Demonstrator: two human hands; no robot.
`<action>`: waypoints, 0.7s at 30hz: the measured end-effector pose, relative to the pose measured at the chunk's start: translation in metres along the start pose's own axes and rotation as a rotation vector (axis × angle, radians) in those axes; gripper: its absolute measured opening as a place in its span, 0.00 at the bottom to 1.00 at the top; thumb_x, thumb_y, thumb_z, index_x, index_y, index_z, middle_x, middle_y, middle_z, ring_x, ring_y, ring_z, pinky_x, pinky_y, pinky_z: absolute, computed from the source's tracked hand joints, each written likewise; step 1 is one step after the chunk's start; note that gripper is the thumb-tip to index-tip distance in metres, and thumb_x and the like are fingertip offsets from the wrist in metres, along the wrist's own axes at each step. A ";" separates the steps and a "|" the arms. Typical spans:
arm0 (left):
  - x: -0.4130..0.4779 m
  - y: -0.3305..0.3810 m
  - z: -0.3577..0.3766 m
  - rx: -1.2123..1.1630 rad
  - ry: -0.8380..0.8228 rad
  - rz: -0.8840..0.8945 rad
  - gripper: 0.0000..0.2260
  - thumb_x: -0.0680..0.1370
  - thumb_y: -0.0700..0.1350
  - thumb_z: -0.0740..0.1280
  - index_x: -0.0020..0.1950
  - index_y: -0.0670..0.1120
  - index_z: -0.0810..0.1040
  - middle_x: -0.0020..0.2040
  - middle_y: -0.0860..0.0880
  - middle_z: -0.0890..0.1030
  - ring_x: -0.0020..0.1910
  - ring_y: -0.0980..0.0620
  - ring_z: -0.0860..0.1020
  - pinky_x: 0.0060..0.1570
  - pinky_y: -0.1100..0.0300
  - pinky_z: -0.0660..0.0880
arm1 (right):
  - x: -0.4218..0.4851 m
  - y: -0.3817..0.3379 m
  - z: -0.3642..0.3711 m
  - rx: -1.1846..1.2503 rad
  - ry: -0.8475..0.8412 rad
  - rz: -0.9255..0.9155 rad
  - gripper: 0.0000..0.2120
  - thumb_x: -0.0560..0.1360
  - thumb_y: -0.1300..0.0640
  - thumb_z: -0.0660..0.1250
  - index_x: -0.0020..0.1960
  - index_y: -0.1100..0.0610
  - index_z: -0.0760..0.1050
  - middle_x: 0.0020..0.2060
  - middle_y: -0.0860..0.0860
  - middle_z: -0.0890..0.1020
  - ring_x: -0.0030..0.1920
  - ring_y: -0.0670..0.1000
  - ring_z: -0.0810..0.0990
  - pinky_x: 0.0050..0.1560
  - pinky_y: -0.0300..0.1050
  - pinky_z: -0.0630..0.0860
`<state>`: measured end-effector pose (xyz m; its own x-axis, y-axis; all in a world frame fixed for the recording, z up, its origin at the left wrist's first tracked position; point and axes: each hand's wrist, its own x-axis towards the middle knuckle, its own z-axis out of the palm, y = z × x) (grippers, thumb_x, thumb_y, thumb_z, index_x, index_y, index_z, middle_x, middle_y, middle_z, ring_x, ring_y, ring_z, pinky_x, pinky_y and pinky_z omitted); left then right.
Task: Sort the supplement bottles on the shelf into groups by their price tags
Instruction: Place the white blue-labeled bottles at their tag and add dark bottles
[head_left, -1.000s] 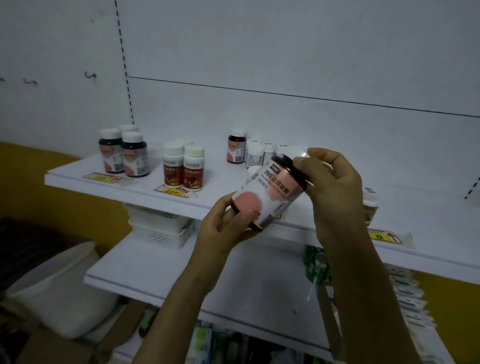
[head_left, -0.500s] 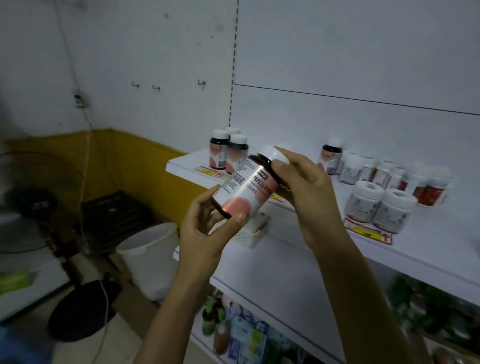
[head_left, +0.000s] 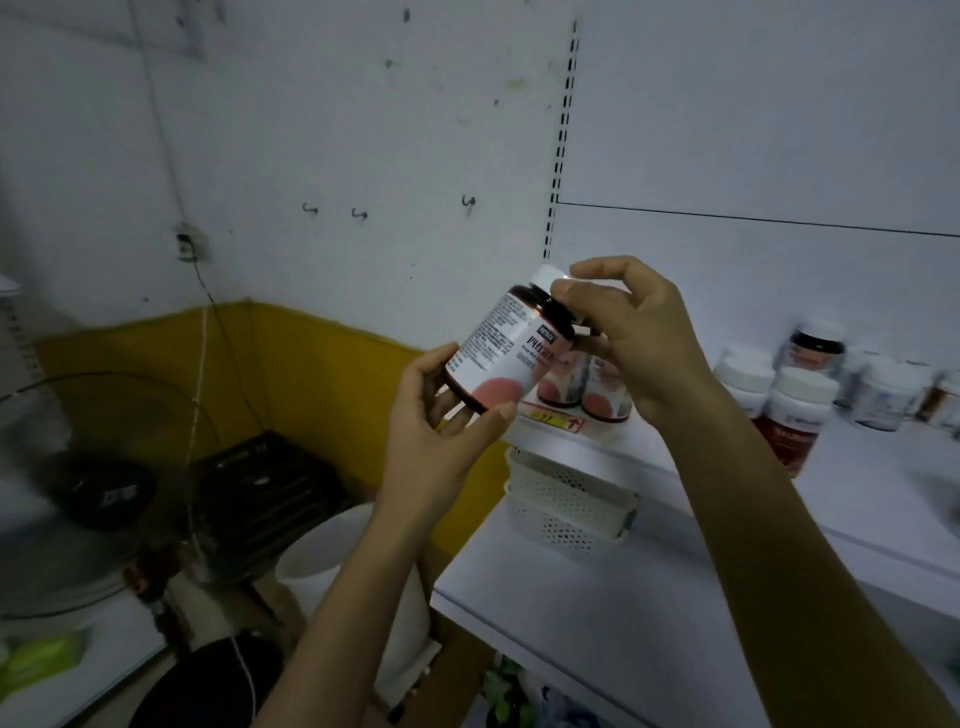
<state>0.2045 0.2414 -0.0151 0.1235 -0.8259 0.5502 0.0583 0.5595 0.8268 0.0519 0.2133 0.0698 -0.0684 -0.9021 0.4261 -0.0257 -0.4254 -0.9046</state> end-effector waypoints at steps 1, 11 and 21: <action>0.013 -0.005 0.000 -0.006 -0.027 0.004 0.26 0.70 0.35 0.72 0.63 0.49 0.67 0.55 0.61 0.74 0.50 0.71 0.76 0.43 0.73 0.74 | 0.009 -0.002 0.001 -0.012 0.034 -0.010 0.11 0.72 0.59 0.71 0.53 0.58 0.76 0.36 0.49 0.82 0.34 0.41 0.81 0.36 0.35 0.78; 0.123 -0.052 0.045 0.112 -0.221 0.051 0.26 0.73 0.50 0.70 0.68 0.55 0.64 0.59 0.68 0.69 0.64 0.60 0.69 0.64 0.57 0.70 | 0.114 -0.015 -0.059 -0.235 0.381 -0.160 0.12 0.69 0.55 0.74 0.51 0.55 0.76 0.45 0.53 0.83 0.46 0.49 0.82 0.49 0.49 0.81; 0.189 -0.114 0.072 0.074 -0.208 -0.153 0.20 0.79 0.57 0.54 0.70 0.53 0.64 0.68 0.55 0.68 0.67 0.54 0.67 0.64 0.57 0.65 | 0.183 0.028 -0.101 -0.935 0.376 0.058 0.22 0.66 0.45 0.73 0.55 0.53 0.74 0.54 0.55 0.78 0.52 0.56 0.79 0.54 0.57 0.78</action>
<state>0.1503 0.0167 0.0030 -0.0883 -0.9011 0.4244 -0.0134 0.4271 0.9041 -0.0622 0.0431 0.1218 -0.3999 -0.7694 0.4981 -0.7734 -0.0084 -0.6339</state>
